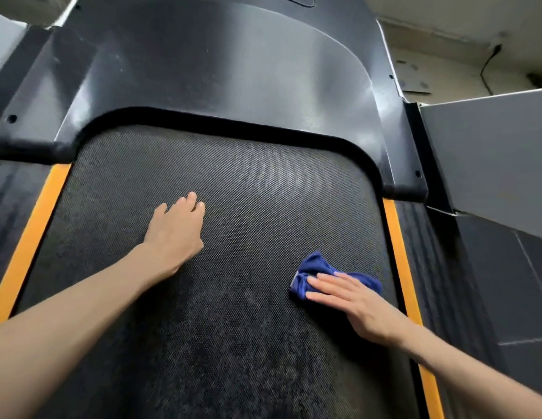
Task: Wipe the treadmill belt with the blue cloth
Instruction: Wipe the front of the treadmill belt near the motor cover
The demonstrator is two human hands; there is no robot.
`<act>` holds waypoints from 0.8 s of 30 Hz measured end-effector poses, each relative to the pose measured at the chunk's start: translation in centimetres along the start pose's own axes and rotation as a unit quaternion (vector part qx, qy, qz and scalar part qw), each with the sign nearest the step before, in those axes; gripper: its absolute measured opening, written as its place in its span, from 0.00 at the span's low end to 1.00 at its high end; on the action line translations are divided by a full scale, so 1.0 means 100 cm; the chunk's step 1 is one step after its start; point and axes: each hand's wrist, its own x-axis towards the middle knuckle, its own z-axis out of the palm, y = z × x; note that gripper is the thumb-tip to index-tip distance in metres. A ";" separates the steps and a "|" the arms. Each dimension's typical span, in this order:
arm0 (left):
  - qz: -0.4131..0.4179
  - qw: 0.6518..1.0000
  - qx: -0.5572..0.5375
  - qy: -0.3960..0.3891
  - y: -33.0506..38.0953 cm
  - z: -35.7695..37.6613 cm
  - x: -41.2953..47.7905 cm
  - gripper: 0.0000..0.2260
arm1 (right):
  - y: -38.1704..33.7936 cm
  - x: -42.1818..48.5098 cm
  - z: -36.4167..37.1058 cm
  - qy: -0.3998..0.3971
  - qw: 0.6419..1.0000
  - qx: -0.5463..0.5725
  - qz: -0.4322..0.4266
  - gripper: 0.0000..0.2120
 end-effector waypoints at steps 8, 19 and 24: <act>0.024 0.999 -0.026 -0.018 0.001 -0.006 -0.008 0.32 | 0.086 0.089 -0.027 0.222 0.880 0.073 0.413 0.32; 0.166 0.973 -0.135 0.083 -0.002 0.015 -0.028 0.28 | -0.011 0.008 0.010 0.037 0.999 -0.007 0.025 0.25; 0.171 0.969 -0.153 0.089 0.002 0.005 -0.036 0.30 | 0.063 0.076 -0.018 0.232 0.892 0.039 0.386 0.31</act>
